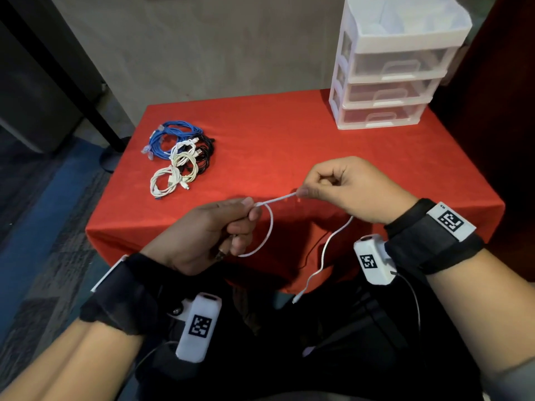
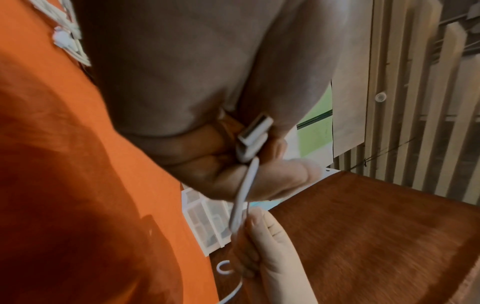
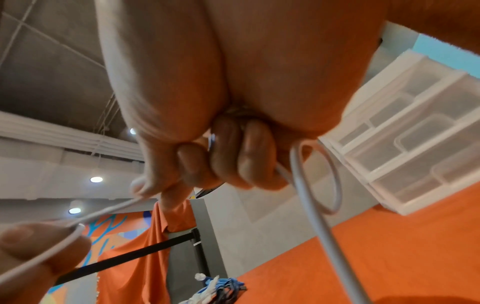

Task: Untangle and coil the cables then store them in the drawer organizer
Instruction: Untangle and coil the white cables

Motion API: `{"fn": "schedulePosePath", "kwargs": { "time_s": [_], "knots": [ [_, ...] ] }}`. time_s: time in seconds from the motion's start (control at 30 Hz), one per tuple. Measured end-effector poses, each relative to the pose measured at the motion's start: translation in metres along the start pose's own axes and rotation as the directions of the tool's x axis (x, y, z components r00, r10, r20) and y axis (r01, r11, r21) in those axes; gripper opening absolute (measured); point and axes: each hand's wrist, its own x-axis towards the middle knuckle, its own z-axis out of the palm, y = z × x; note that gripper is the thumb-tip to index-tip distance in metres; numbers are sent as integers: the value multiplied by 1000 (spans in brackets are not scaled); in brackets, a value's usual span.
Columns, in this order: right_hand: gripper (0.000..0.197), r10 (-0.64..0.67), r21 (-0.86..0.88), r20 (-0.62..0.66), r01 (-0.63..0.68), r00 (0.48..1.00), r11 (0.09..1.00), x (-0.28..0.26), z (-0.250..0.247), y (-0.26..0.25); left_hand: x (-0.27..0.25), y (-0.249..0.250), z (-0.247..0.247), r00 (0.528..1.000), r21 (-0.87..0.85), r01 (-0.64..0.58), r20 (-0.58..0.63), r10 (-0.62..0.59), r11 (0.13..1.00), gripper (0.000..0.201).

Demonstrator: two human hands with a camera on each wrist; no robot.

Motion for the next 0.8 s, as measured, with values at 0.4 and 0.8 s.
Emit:
{"fn": "schedulePosePath", "kwargs": {
  "time_s": [0.4, 0.8],
  "knots": [
    [33, 9, 21, -248, -4, 969, 1000, 6, 6, 27, 16, 0, 4, 979, -241, -198, -104, 178, 950, 28],
    [16, 120, -150, 258, -83, 959, 985, -27, 90, 19, 41, -11, -2, 831, -98, -448, -413, 373, 889, 31]
  ]
}}
